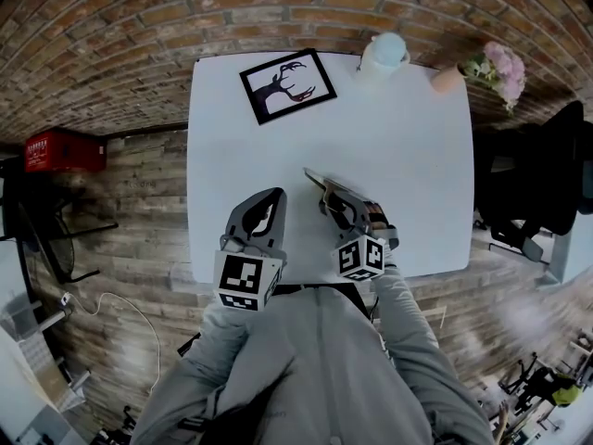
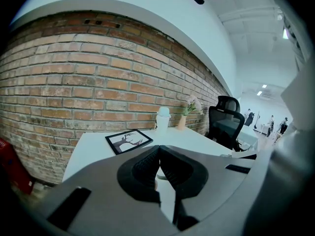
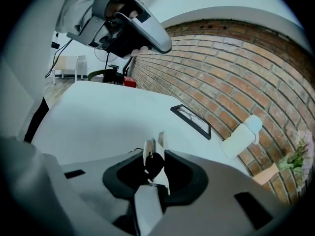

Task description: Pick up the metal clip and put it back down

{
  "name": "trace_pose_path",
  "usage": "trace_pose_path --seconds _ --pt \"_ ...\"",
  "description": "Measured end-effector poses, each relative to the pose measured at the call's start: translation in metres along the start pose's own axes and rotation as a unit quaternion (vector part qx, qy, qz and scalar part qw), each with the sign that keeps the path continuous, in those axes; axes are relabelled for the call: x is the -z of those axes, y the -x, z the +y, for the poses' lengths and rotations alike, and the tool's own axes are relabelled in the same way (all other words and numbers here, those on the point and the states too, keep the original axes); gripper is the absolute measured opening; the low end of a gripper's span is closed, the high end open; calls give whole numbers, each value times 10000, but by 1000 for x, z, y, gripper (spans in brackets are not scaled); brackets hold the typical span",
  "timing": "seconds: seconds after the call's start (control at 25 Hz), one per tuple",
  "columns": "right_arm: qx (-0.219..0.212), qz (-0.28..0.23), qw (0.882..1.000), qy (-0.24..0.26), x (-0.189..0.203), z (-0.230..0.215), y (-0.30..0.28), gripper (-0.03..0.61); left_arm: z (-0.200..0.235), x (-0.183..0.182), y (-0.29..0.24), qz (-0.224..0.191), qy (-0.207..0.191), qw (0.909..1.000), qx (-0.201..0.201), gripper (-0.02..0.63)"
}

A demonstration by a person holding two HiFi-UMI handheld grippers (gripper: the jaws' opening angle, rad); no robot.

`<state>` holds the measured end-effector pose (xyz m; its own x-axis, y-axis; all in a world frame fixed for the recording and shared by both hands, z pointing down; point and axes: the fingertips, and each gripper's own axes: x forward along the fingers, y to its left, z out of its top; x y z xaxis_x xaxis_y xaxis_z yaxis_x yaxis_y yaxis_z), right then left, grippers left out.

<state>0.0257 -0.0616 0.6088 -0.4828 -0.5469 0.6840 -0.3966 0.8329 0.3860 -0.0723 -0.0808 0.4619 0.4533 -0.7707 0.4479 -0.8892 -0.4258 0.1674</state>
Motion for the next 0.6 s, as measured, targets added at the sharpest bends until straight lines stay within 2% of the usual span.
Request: trace_pose_path --seconds 0.6 --pt "-365 -162 9980 -482 -7 6 1 157 6 -5 -1 -46 -35 10000 -5 26"
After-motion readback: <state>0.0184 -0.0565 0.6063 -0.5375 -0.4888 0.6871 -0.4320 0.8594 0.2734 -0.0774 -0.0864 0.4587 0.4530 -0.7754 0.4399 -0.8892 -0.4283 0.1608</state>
